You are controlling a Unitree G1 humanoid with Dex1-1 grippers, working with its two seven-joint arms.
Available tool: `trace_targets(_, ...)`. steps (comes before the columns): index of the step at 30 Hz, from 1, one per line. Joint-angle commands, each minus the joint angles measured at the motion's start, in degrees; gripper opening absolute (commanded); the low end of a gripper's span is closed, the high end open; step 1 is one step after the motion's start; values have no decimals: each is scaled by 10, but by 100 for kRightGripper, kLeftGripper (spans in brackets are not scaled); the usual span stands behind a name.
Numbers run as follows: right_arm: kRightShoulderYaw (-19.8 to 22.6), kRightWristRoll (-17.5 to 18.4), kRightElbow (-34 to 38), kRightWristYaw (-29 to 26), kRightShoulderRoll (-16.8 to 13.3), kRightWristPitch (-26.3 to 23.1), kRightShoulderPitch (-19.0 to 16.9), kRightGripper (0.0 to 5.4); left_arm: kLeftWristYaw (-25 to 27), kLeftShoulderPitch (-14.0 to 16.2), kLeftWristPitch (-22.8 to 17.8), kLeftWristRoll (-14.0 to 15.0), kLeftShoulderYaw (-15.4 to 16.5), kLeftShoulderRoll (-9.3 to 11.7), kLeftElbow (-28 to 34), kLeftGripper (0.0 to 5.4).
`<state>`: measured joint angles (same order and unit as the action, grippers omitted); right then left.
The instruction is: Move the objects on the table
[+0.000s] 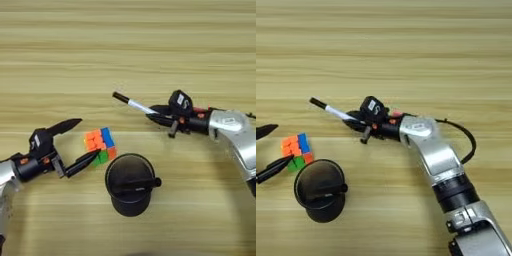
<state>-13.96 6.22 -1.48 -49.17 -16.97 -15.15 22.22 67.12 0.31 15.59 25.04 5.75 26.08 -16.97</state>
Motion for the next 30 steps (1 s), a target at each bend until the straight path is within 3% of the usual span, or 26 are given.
trace_targets(1, 11, 23, 88, -1, -21, -33, -6, 75, 2, -8, 5, -9, -5, 1, -5, 540)
trace_targets(8, 24, 84, 280, -9, -68, -108, -13, 75, 10, -8, -1, -7, -19, -4, -8, 540)
trace_targets(14, 10, 105, 348, -13, -100, -141, 2, 75, 21, -18, -6, -10, -33, -7, -31, 540)
trace_targets(18, -12, 91, 366, -34, -137, -144, 21, 75, 23, -25, -5, -13, -39, -7, -44, 540)
trace_targets(24, -37, 35, 367, -90, -222, -115, 77, 75, 21, -28, -2, -12, -43, -9, -48, 540)
trace_targets(30, -41, 25, 383, -150, -283, -111, 122, 75, 17, -29, 0, -12, -45, -15, -48, 540)
